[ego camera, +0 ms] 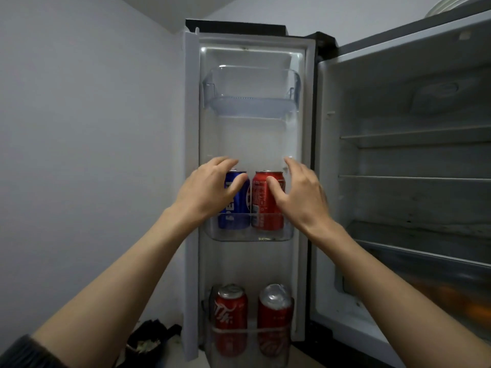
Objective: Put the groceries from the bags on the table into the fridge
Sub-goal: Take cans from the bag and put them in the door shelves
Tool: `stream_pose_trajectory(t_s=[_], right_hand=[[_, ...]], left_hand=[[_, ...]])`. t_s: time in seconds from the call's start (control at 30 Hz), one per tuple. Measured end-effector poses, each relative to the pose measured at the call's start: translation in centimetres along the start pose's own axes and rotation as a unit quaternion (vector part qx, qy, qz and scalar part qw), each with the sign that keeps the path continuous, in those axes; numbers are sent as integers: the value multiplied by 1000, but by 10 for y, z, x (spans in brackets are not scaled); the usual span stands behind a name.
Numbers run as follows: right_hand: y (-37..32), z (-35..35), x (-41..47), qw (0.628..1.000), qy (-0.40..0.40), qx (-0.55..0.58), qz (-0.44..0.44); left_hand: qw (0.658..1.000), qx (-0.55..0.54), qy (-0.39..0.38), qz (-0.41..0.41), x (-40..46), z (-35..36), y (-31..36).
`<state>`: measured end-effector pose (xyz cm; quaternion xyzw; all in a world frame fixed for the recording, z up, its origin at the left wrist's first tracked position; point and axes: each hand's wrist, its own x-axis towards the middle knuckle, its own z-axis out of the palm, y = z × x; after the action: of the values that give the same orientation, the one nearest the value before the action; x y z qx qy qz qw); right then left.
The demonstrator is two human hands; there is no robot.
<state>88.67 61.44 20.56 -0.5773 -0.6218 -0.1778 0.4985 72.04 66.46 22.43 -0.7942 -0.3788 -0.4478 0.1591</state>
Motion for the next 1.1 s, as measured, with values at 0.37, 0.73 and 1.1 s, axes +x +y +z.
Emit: stream_pose_trajectory(t_s=[0.37, 0.73, 1.1], right_hand=[[-80, 33, -137, 994, -58, 15, -89], [-248, 182, -323, 938, -333, 73, -62], [-410, 306, -383, 868, -438, 184, -146]], left_hand=[[998, 4, 38, -51, -174, -37, -55], [955, 78, -128, -257, -432, -147, -196], [874, 175, -151, -427, -551, -265, -311]])
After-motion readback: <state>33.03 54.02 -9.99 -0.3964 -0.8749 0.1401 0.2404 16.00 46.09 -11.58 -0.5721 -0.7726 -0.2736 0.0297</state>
